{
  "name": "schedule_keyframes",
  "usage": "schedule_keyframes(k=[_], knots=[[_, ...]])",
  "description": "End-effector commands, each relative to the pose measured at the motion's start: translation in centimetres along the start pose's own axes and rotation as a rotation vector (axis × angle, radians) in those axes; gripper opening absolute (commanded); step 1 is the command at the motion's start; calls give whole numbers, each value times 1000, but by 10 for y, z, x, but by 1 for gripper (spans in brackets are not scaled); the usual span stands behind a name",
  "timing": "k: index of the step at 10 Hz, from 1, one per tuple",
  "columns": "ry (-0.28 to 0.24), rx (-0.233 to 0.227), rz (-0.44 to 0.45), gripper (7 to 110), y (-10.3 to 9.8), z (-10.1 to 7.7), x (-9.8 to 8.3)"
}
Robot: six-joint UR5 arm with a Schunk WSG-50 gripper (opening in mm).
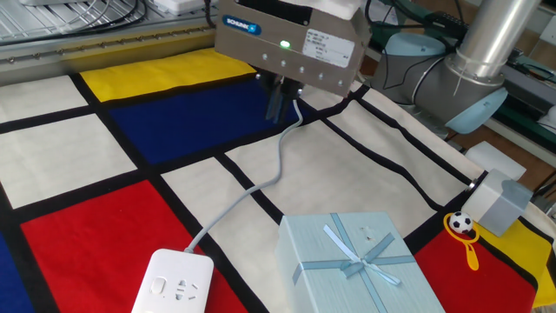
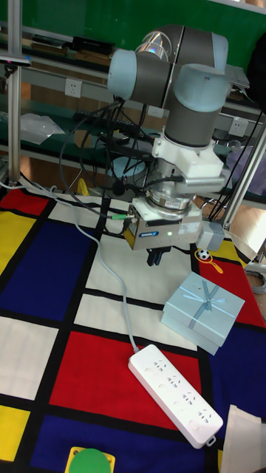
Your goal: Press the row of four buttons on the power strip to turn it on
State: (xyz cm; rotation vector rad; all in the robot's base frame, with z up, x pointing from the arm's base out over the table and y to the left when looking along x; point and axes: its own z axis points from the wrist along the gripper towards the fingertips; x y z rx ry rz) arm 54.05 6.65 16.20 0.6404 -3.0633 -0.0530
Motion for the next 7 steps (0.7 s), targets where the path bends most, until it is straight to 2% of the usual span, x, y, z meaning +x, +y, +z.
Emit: schedule_keyframes(k=[1,2,3,4,5,6,7], knots=[[-9,-30,-31,7,5,18,-71],[-28,-26,-46,7,9,28,-92],[-39,-10,-77,7,7,48,-107],[-76,-32,-95,7,14,66,-121],[-48,-24,-98,7,15,73,-119],[-28,23,-83,7,7,69,-119],[-26,11,-49,7,17,44,-114]])
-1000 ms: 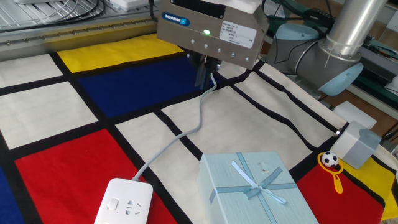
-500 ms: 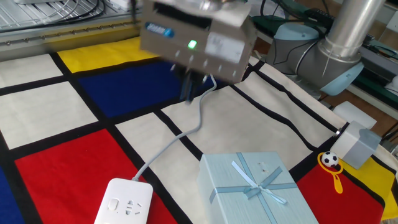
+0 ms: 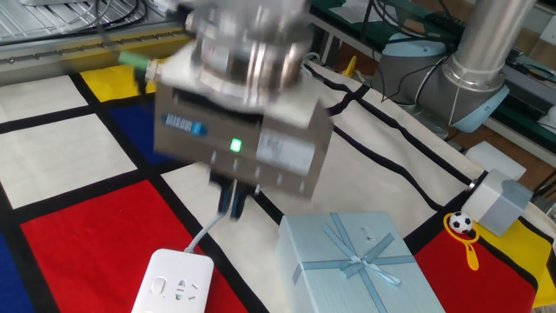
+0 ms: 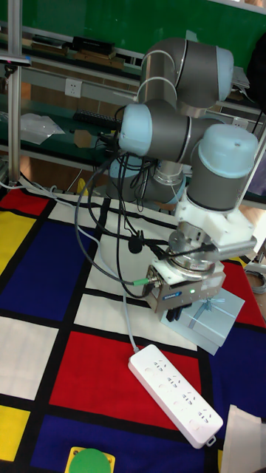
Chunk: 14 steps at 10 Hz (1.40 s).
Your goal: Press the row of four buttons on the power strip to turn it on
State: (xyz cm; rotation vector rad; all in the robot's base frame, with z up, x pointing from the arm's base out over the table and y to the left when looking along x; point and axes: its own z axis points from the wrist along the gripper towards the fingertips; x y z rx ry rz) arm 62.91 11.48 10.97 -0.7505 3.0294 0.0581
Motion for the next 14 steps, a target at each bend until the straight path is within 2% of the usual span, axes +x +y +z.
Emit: schedule_keyframes(k=[1,2,3,4,5,6,7,8,9,10,11,12,13,14], knots=[[57,12,35,7,8,-8,-1],[94,7,25,7,10,-9,8],[76,-7,-5,7,13,-8,4],[16,-32,-42,7,19,-8,-11],[-23,-43,-76,7,22,-8,-20],[-38,13,-81,7,8,-8,-25],[-53,89,-80,7,-11,-9,-29],[-80,94,-77,7,-12,-9,-36],[-95,97,-118,7,-18,-2,-40],[-95,94,-144,7,-21,6,-44],[-47,83,-164,7,-23,19,-36],[4,137,-180,7,-41,31,-27],[6,143,-188,7,-46,41,-22],[-8,123,-193,7,-43,47,-23]])
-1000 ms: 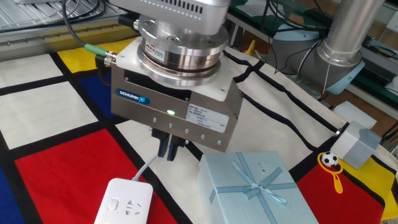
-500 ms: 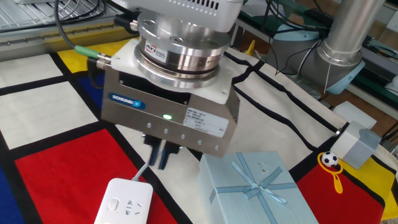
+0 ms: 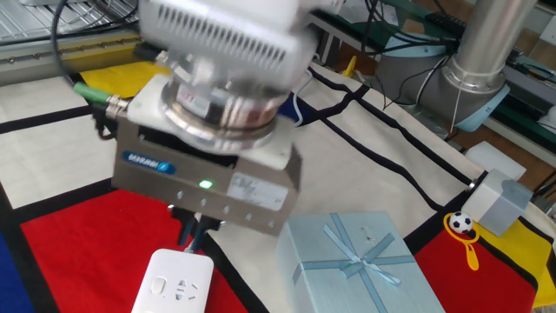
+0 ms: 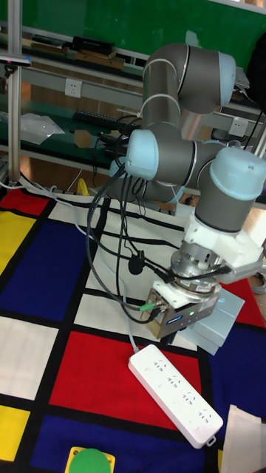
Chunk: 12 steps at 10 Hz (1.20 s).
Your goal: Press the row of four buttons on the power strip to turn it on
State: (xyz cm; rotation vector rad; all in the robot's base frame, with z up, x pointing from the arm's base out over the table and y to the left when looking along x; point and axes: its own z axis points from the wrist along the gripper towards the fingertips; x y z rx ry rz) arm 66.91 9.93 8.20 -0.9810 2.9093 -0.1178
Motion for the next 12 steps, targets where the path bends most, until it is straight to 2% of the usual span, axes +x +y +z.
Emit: schedule_keyframes(k=[1,2,3,4,5,6,8,9,12], knots=[[-1,-7,-35,7,-4,21,3],[1,-7,-35,22,-4,27,-2],[9,-9,-36,22,-3,36,-6],[16,-46,-14,22,9,42,-7],[30,-50,-2,44,12,42,-5],[31,-79,-5,44,19,41,-6],[59,-78,26,44,22,43,-1],[52,-87,17,66,24,45,-2],[37,-95,16,66,24,51,-12]])
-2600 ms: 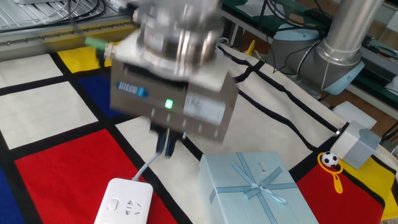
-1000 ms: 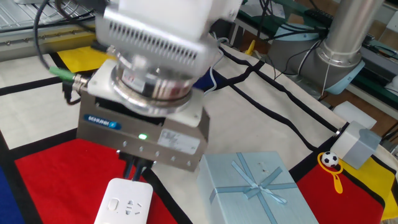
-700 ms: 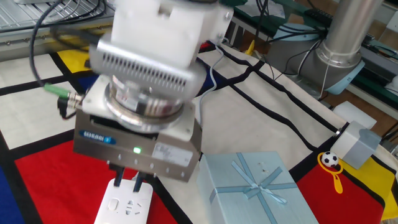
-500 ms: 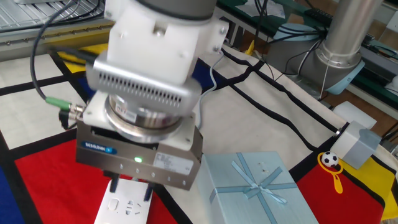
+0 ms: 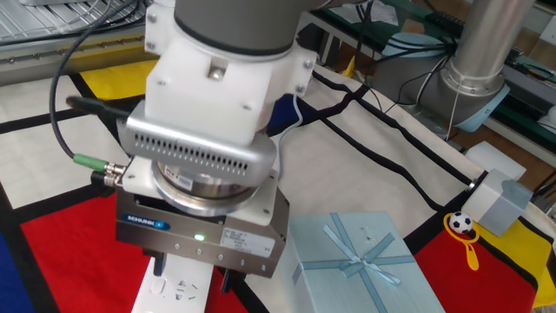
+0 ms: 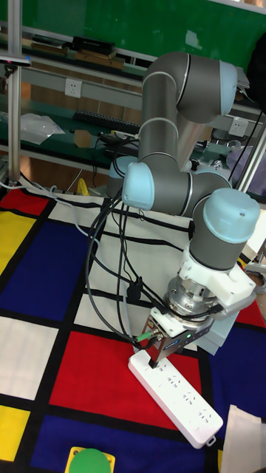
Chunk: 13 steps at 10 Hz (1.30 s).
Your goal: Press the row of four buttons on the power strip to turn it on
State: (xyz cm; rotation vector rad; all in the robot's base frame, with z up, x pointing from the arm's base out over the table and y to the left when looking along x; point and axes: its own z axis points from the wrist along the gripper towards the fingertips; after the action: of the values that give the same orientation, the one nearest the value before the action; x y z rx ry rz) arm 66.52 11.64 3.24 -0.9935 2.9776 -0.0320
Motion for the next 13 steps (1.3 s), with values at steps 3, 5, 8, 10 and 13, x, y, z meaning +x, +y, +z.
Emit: schedule_keyframes(k=[3,5,8,10,13], knots=[[-5,-18,11,66,4,3,-11],[-4,-17,11,66,2,6,-6],[-24,-43,10,66,5,6,-8],[-25,-59,1,66,9,5,-9],[34,-54,92,66,8,5,5]])
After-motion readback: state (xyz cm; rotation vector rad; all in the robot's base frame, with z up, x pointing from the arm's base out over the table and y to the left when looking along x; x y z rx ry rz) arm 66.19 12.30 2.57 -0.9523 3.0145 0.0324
